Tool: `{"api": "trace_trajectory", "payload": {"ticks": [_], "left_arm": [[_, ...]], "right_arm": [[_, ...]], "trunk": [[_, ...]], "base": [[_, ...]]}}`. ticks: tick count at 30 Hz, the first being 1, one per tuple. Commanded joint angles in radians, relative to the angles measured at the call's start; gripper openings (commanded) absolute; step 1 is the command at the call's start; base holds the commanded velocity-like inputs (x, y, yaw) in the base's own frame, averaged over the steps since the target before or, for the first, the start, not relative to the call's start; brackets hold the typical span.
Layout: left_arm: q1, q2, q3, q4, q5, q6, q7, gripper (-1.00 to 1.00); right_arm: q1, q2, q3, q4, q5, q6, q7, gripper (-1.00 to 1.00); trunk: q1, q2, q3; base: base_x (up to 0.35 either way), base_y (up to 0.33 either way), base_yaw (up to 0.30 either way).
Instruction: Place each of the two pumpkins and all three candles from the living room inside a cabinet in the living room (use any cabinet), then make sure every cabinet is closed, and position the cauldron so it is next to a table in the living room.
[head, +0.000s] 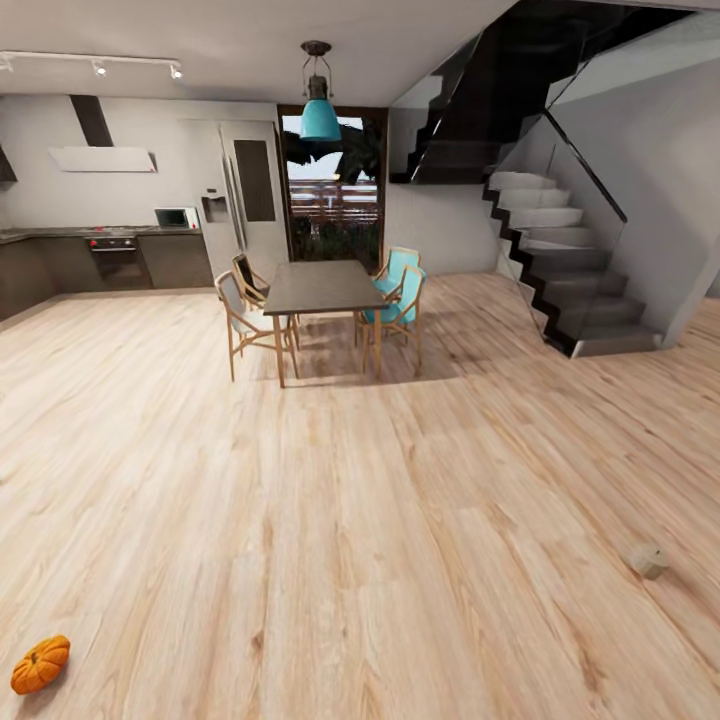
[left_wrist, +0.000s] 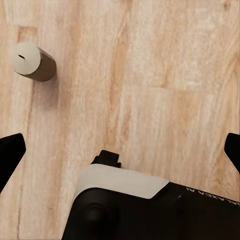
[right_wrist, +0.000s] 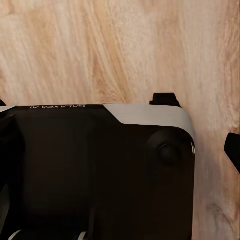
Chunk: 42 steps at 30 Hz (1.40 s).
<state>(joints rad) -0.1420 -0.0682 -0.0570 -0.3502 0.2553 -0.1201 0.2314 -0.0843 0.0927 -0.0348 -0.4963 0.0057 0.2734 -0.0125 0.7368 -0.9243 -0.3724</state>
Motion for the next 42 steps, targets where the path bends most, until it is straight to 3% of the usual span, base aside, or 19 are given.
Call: {"api": "trace_trajectory", "payload": {"ticks": [1, 18, 42], "left_arm": [[-0.001, 0.0, -0.006, 0.0, 0.009, -0.004, 0.005, 1.0], [-0.001, -0.001, -0.007, 0.0, 0.009, -0.004, 0.005, 1.0], [0.0, -0.001, -0.007, 0.0, 0.009, -0.004, 0.005, 1.0]], "right_arm": [[0.0, 0.001, -0.004, -0.002, 0.0, 0.006, -0.001, 1.0], [0.0, 0.001, -0.003, -0.002, 0.002, 0.007, -0.001, 1.0], [0.0, 0.001, -0.003, -0.002, 0.002, 0.006, -0.001, 1.0]], "trunk": [[0.001, -0.001, -0.001], [0.001, -0.001, -0.001], [0.001, -0.001, -0.001]], "base": [[0.343, 0.013, 0.108], [0.347, 0.001, 0.178], [0.348, -0.019, 0.255]]}}
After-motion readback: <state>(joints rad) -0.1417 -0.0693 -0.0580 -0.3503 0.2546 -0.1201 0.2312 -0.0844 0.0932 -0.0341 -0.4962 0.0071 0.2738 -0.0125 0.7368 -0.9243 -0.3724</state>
